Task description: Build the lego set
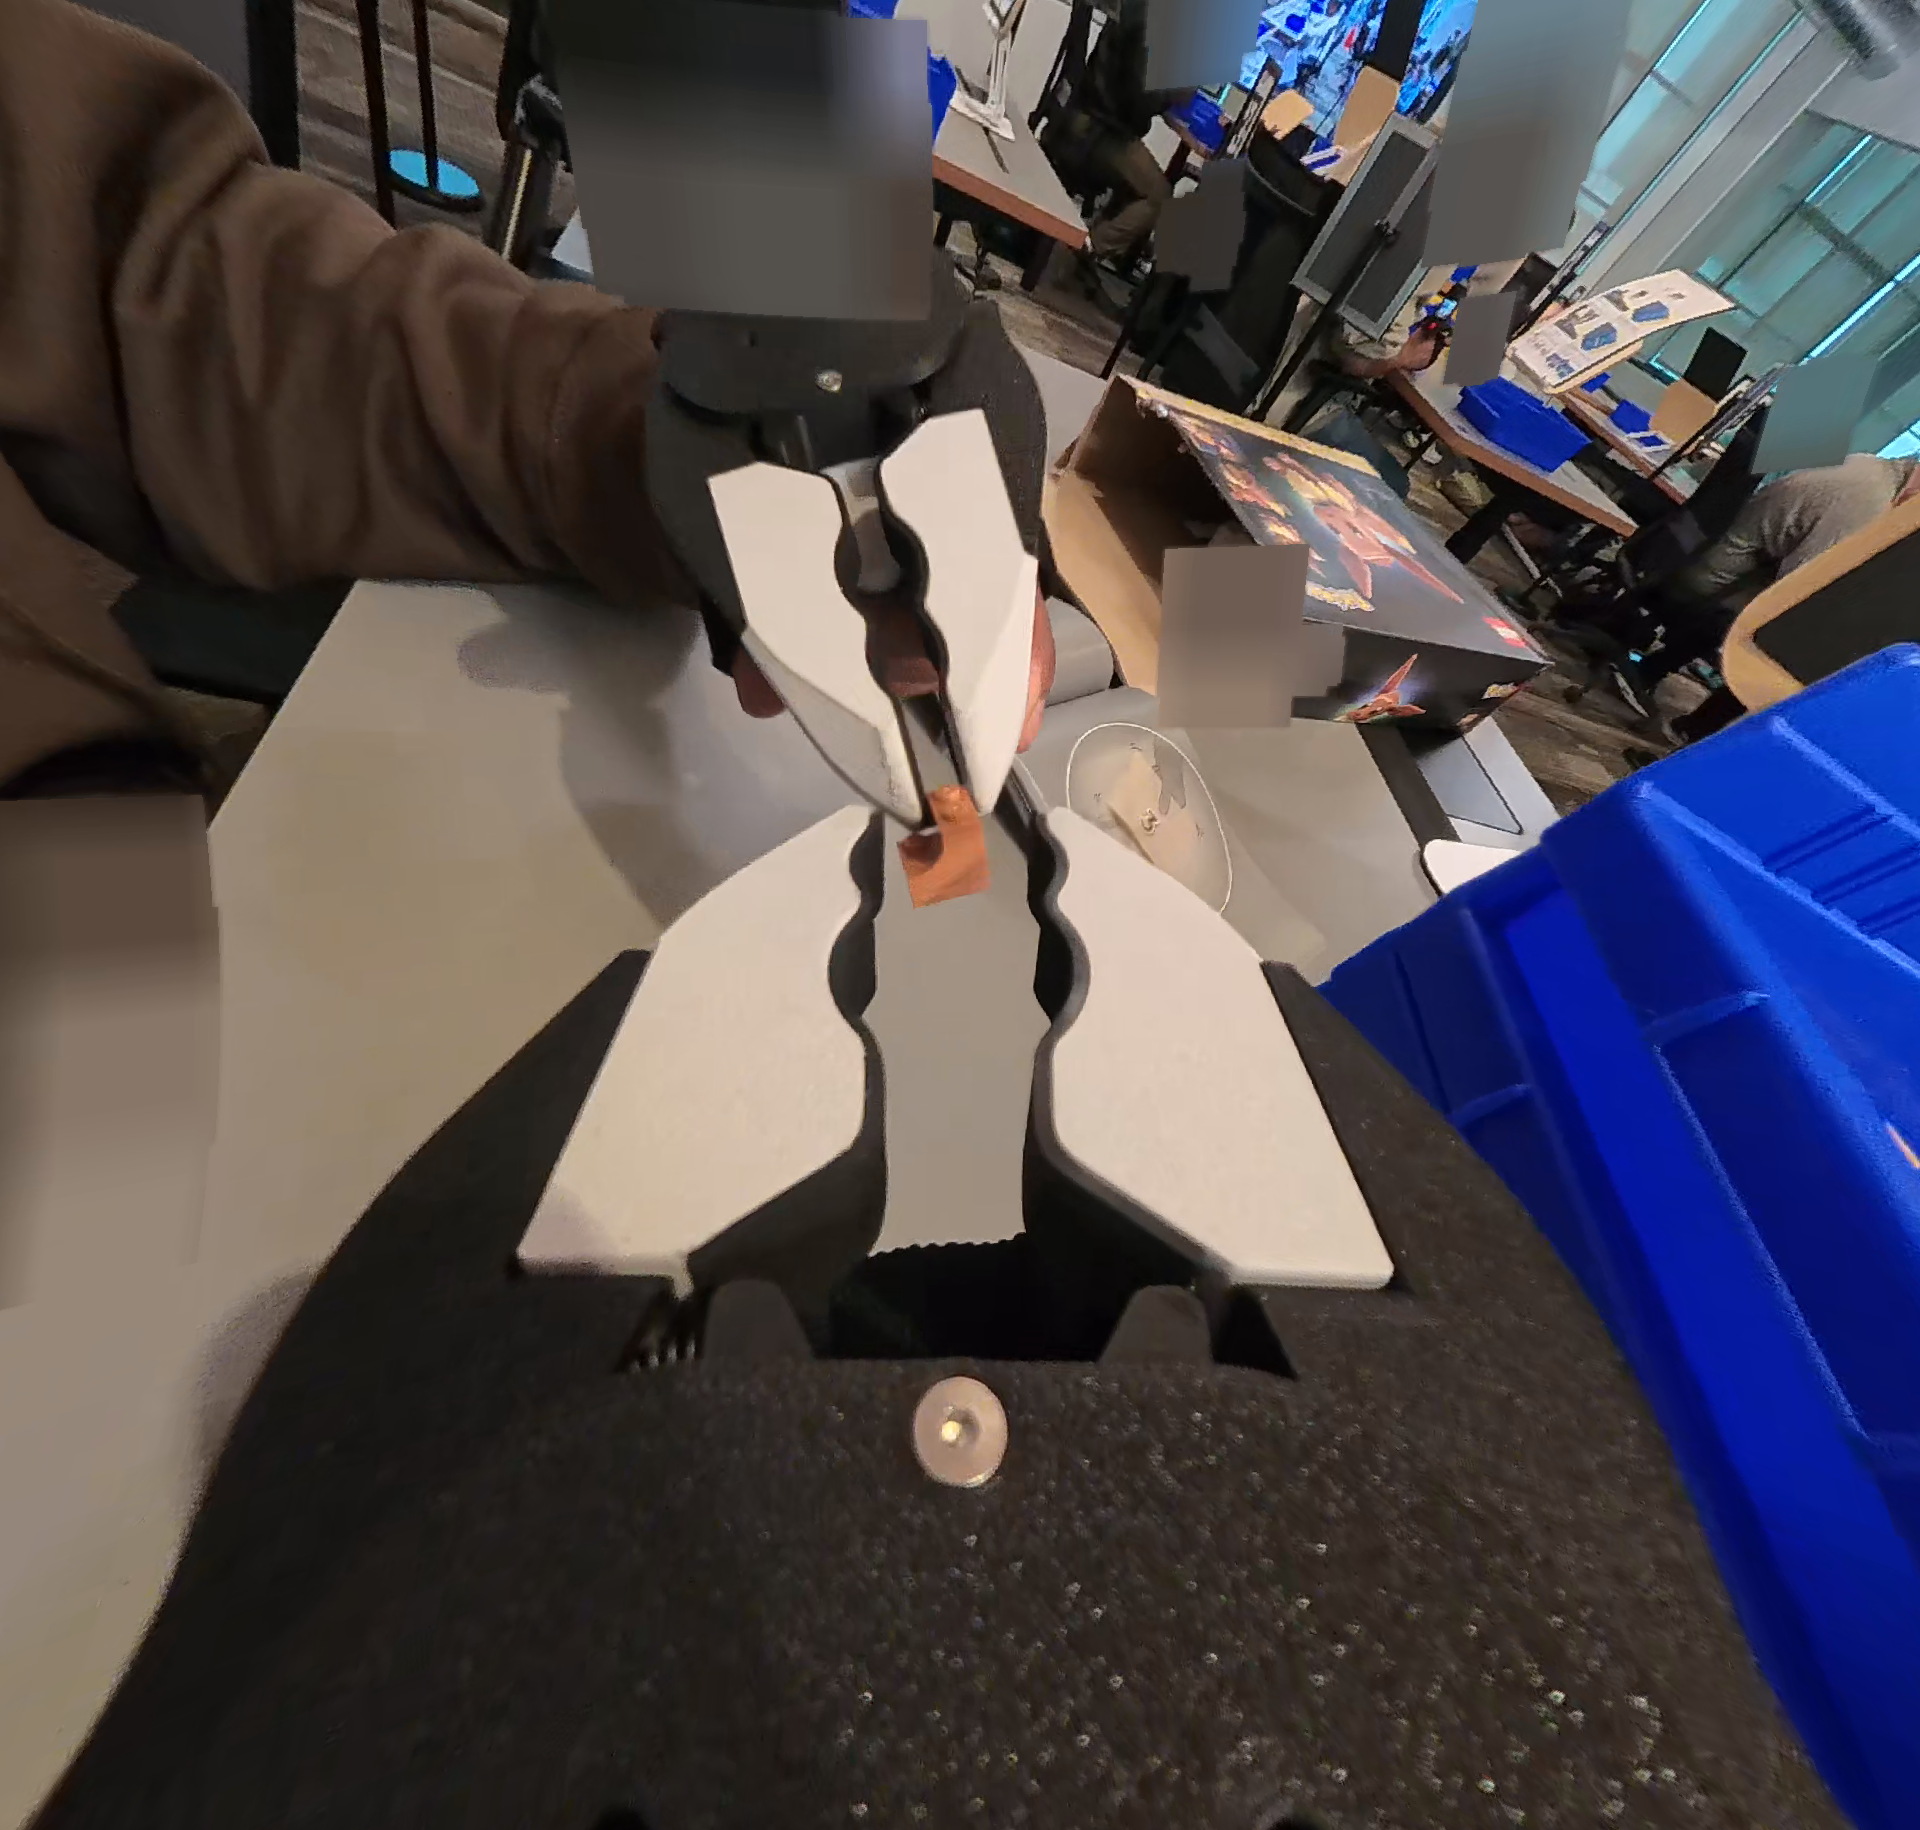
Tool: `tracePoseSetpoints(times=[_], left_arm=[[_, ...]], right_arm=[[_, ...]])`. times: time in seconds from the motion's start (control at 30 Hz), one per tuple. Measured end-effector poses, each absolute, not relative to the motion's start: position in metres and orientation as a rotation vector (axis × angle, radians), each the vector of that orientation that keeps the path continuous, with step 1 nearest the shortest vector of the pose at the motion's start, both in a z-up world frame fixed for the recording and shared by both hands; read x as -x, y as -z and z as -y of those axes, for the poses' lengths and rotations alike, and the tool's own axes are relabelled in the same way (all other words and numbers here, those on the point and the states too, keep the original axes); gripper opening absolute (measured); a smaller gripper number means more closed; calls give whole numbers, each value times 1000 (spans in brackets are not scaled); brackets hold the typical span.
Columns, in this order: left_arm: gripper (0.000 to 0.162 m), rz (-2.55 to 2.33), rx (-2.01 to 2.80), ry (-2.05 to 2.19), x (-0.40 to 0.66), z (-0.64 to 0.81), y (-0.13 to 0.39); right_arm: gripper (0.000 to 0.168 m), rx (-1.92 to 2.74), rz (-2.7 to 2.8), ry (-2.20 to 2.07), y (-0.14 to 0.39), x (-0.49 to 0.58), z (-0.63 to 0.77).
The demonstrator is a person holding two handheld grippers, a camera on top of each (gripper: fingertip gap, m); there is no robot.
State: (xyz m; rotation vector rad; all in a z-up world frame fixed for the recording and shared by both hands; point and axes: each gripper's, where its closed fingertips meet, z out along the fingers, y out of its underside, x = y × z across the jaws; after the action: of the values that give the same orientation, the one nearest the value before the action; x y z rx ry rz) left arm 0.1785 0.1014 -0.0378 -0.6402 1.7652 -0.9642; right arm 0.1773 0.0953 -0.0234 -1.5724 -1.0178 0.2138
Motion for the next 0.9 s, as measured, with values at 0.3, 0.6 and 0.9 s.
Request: tracePoseSetpoints(times=[0.3,0.6,0.9], left_arm=[[8,-1813,591,900,-179,-96,47],[24,-1671,619,1176,-176,-91,24],[24,-1564,594,1343,-175,-79,12]], right_arm=[[9,1657,1066,-177,45,-174,-100],[8,1489,893,-395,1,-173,-93],[8,1439,892,-473,2,-159,-92]])
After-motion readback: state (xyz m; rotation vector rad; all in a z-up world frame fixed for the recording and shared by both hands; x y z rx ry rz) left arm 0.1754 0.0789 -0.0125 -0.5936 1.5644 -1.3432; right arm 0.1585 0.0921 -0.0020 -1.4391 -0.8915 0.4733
